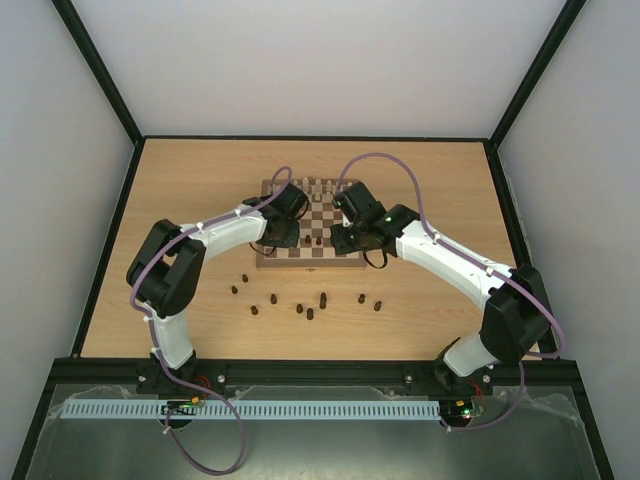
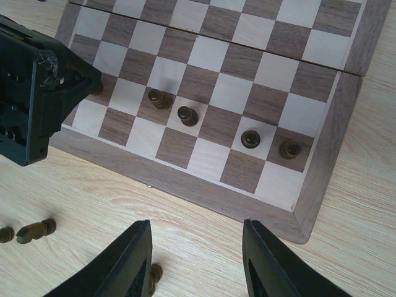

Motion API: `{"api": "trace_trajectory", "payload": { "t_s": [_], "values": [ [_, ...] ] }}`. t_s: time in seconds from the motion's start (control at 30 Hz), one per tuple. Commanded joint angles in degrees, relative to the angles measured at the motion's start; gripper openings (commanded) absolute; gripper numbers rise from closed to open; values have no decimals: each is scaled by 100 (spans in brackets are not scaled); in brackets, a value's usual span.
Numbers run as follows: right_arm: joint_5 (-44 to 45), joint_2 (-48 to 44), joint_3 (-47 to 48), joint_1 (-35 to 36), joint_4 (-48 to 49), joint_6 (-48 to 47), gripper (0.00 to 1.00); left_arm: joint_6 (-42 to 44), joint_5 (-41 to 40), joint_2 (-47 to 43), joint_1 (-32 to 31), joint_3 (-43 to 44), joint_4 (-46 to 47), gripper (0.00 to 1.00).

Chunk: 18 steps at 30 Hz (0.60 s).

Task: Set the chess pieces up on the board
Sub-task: Place the chess piece on the chessboard.

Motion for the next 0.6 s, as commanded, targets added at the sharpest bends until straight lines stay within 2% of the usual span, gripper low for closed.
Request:
{"api": "trace_trajectory", "payload": {
  "t_s": [0.0,0.2,0.43,0.57],
  "values": [
    [-24,-17,-57,28,-121,-32,41,62,53,127,19,154,2,7],
    [-32,-17,-72,27,-105,-32,41,46,68,121,26,186,17,14],
    [-24,-42,-72,23,-108,-18,41,15,42,-308,10,199,-20,45],
    [-40,-55,-77,22,-107,-23,42,-30,-26,-725,-1,155,-132,51]
  ]
}}
